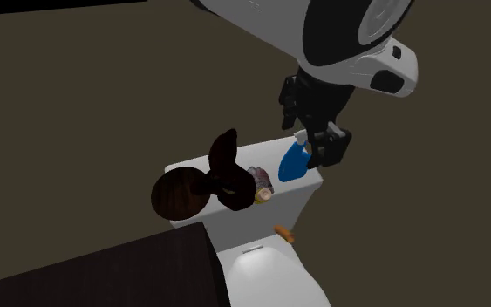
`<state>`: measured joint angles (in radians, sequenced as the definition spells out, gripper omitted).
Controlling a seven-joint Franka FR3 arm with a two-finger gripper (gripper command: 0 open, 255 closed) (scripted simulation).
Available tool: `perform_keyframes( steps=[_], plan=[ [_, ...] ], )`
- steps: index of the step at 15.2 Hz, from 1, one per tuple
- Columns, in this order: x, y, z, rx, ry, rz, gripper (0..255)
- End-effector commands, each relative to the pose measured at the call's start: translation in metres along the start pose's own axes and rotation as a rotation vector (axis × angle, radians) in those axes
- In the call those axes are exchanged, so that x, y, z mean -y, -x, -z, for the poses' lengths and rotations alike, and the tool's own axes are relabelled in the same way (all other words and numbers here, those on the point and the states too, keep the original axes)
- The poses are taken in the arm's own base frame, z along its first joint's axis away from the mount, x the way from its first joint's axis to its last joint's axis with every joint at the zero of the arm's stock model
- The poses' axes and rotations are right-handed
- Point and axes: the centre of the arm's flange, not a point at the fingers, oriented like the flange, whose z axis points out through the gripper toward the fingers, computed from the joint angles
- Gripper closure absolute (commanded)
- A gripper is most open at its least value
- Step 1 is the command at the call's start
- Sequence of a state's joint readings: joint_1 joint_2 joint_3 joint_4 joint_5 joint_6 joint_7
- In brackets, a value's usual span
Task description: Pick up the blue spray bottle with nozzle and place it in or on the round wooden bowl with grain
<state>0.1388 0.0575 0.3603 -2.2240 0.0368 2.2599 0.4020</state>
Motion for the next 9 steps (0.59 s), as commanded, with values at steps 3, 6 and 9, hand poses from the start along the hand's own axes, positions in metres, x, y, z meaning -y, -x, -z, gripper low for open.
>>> perform_keyframes(
  steps=[3, 6, 9],
  plan=[
    [0.035, -0.029, -0.034, -0.01, 0.009, 0.002, 0],
    [0.06, -0.05, -0.057, -0.017, 0.017, 0.005, 0],
    [0.085, -0.071, -0.08, -0.025, 0.025, 0.007, 0]
  ],
)
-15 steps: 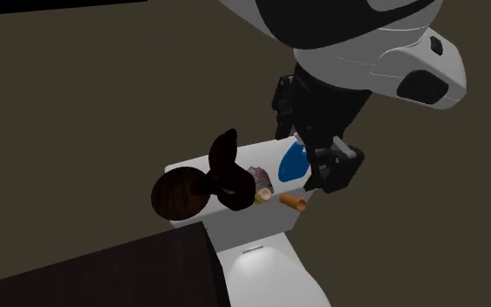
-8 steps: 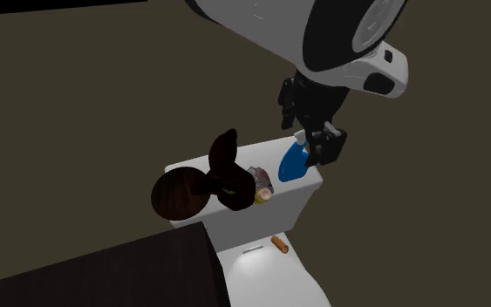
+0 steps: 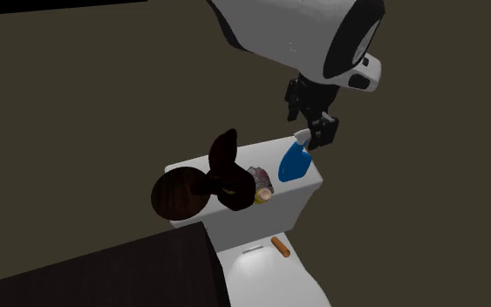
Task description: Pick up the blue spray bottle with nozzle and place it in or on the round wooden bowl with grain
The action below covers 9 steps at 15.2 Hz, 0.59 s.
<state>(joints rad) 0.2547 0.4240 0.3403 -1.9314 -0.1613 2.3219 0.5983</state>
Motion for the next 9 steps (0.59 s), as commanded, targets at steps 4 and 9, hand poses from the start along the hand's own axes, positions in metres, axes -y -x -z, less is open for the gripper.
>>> perform_keyframes(
  steps=[4, 9],
  plan=[
    [0.042, -0.035, -0.038, -0.013, 0.014, 0.003, 0],
    [0.044, -0.036, -0.061, -0.013, 0.014, 0.003, 0]
  ],
)
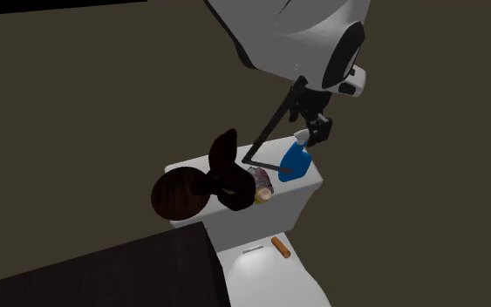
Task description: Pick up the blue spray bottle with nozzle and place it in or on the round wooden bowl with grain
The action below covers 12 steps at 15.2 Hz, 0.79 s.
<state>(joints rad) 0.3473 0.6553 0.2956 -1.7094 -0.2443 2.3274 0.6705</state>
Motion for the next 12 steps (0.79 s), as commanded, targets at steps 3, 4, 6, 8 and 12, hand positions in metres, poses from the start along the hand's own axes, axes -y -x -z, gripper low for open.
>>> perform_keyframes(
  steps=[3, 4, 6, 8, 12],
  plan=[
    [0.0, -0.001, -0.025, -0.001, 0.0, 0.0, 0],
    [0.0, -0.001, -0.025, -0.001, 0.0, 0.0, 0],
    [0.0, -0.001, -0.025, -0.001, 0.0, 0.0, 0],
    [0.0, -0.001, -0.025, -0.001, 0.0, 0.0, 0],
    [0.0, -0.001, -0.025, -0.001, 0.0, 0.0, 255]
  ],
)
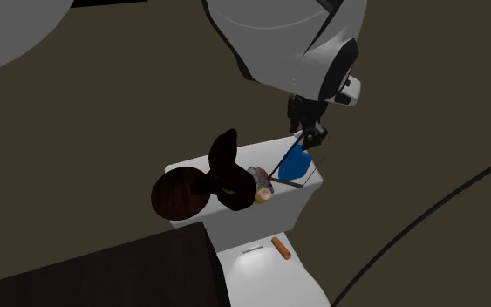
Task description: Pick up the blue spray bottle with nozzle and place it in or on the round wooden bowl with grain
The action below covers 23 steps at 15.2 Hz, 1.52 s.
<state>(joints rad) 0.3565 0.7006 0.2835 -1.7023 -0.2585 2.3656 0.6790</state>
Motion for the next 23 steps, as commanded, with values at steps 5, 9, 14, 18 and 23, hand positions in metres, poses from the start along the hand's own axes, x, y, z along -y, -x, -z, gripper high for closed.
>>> perform_keyframes(
  steps=[5, 9, 14, 18, 23],
  plan=[
    [0.0, 0.0, 0.0, 0.0, 0.0, 0.0, 255],
    [0.0, 0.0, 0.0, 0.0, 0.0, 0.0, 255],
    [0.0, 0.0, 0.026, 0.0, 0.0, 0.0, 255],
    [0.0, 0.0, 0.047, 0.0, 0.0, 0.0, 255],
    [0.0, 0.0, 0.074, 0.0, 0.0, 0.0, 255]
  ],
)
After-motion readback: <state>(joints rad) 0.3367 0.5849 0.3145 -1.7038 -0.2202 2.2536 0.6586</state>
